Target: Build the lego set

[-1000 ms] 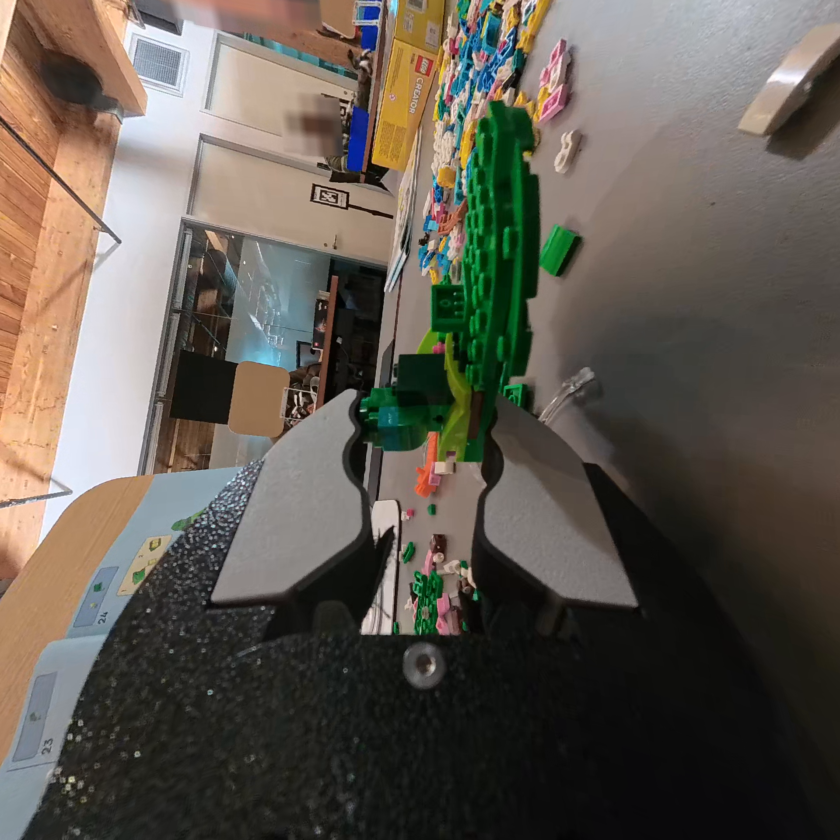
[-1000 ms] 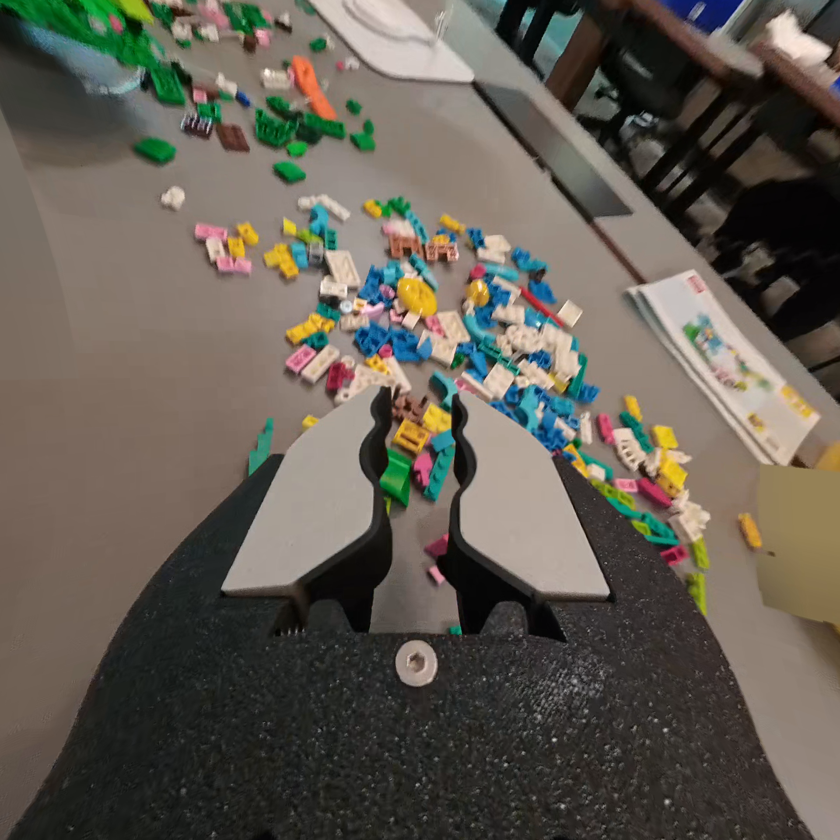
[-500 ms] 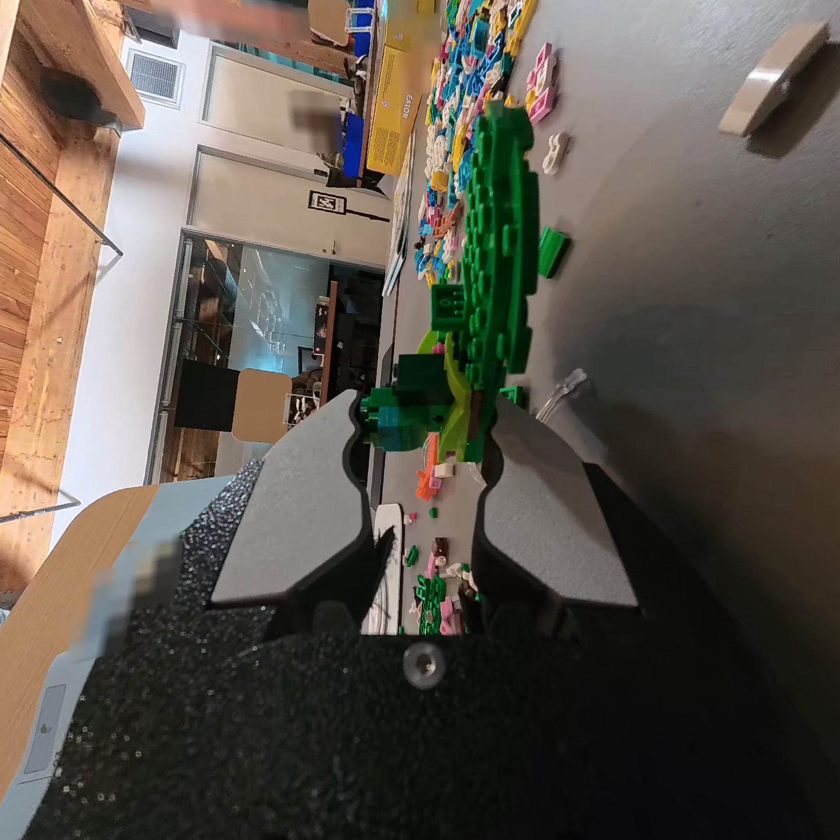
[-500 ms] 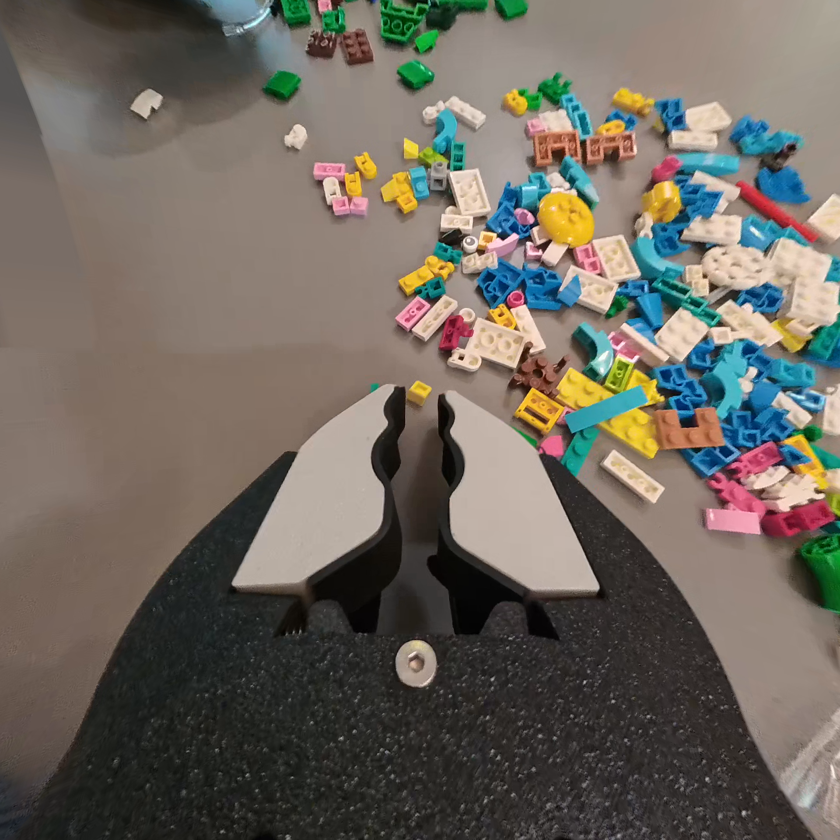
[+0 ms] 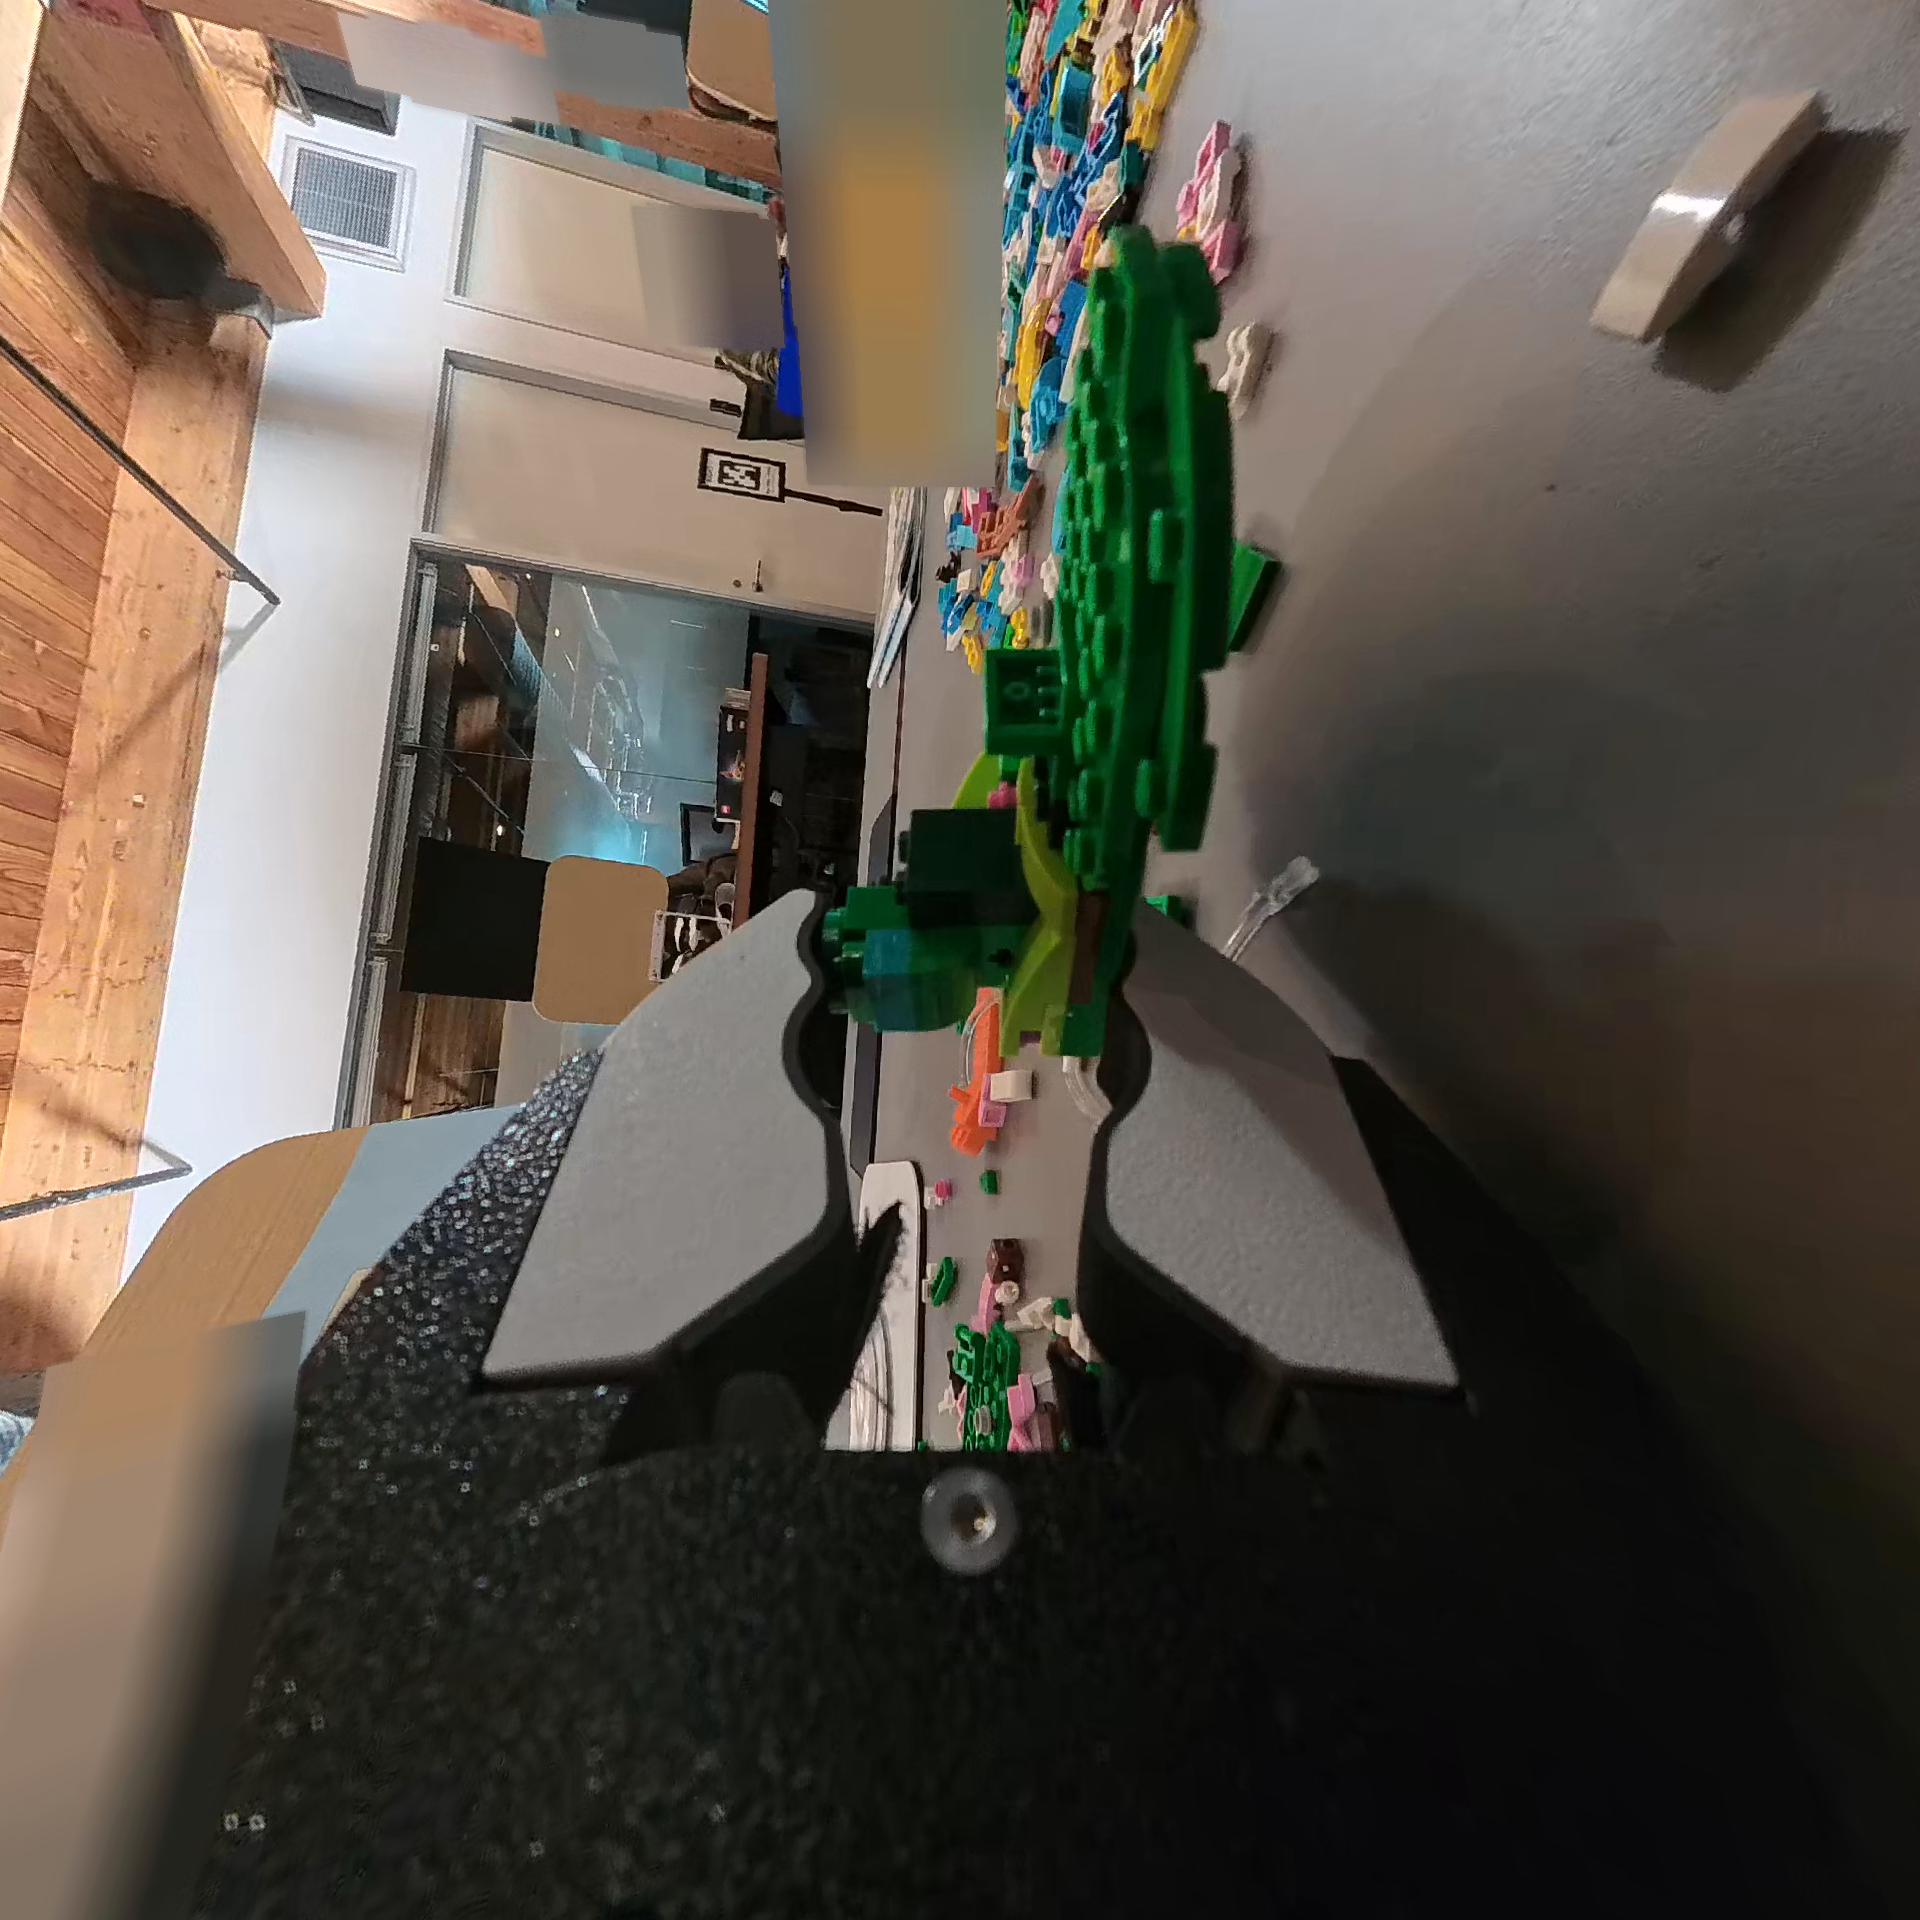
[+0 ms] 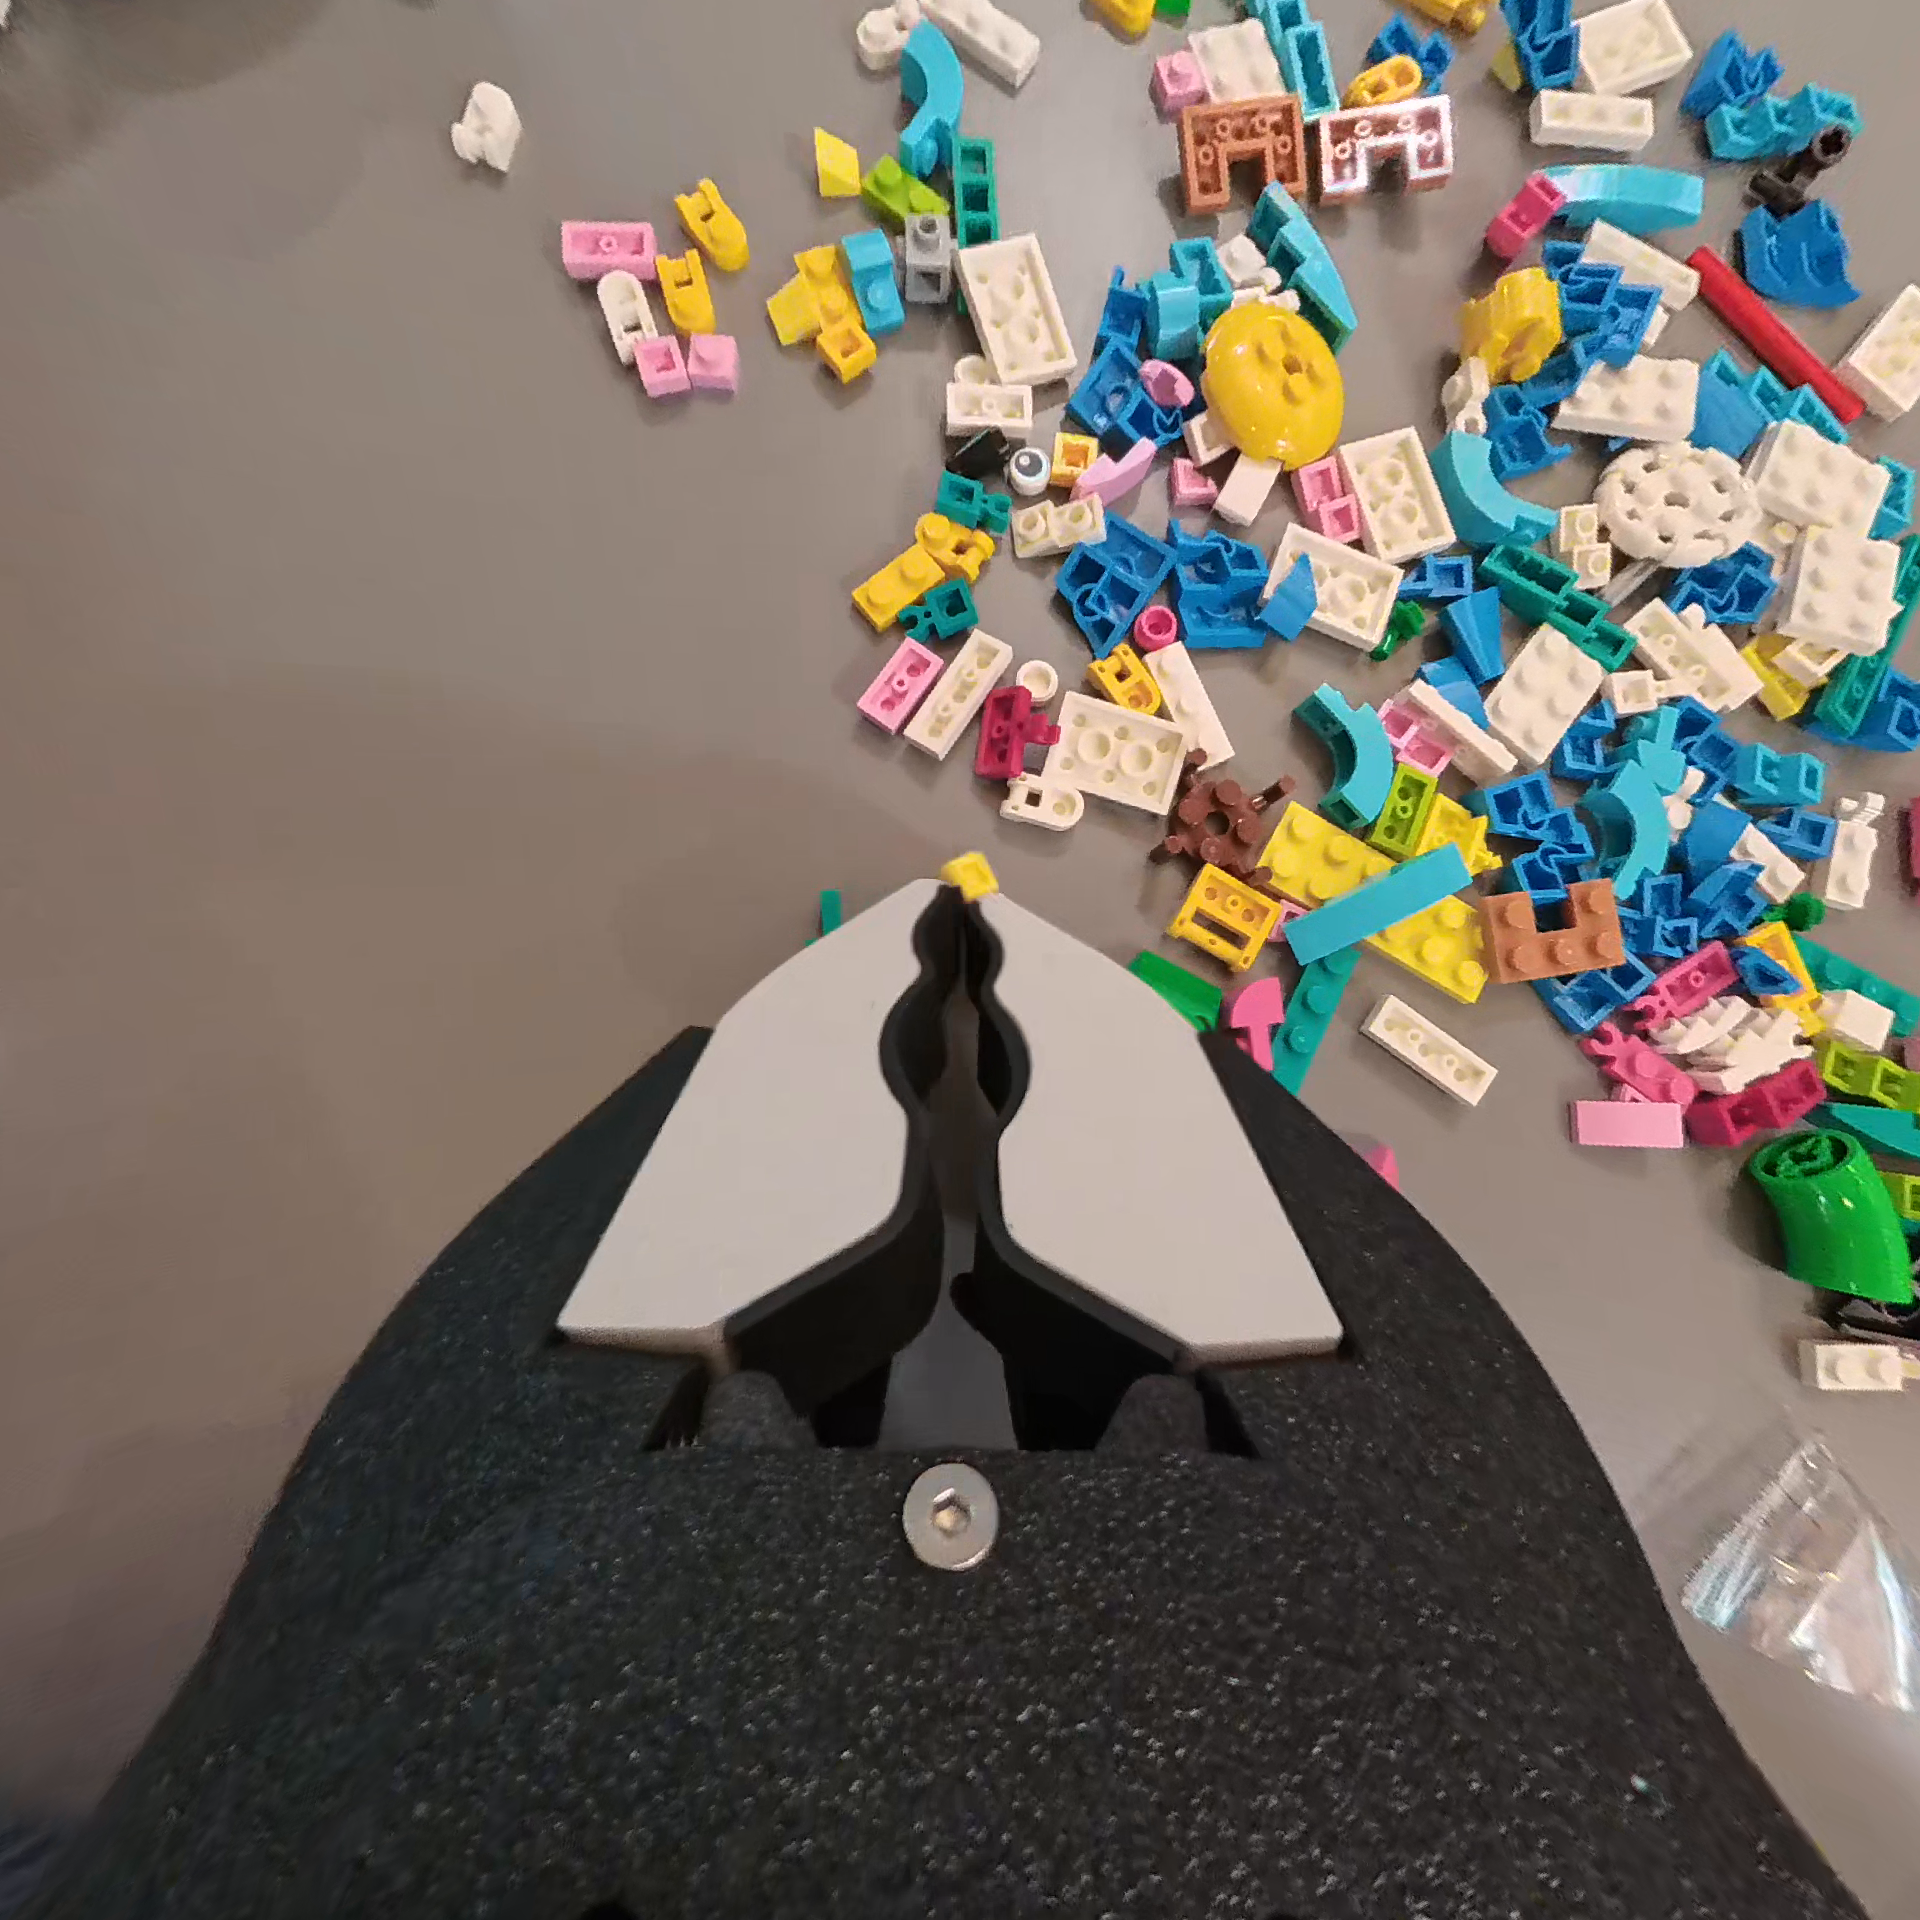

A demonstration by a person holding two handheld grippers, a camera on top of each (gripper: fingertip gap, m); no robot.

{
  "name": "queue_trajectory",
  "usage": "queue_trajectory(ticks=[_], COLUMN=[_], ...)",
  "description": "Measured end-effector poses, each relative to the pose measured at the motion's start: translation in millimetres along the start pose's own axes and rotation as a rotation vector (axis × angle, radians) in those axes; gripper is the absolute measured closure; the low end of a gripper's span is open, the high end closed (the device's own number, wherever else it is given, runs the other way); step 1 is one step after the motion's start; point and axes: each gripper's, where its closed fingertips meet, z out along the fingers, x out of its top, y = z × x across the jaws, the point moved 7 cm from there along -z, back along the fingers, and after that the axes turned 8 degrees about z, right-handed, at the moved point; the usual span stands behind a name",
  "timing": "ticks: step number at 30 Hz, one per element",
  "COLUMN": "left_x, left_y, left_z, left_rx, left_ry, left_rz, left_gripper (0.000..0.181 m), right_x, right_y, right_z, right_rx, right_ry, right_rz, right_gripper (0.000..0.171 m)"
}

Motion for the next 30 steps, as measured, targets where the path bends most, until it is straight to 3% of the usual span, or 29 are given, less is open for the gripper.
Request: queue_trajectory(ticks=[9,21,30], left_x=[1,1,2], left_y=[1,1,1], left_z=[0,0,0], left_rx=[-0.004,-0.008,-0.01], left_ry=[0.005,0.005,0.006], left_rz=[0.006,0.006,0.008], left_gripper=[0.134,0.133,0.133], right_x=[16,6,5], right_y=[-15,-5,-4], right_z=[-4,1,6], right_rx=[-0.042,-0.035,-0.004], right_ry=[0.041,0.011,0.021], right_rz=[-0.13,-0.031,-0.04], right_gripper=[0.171,0.154,0.164])
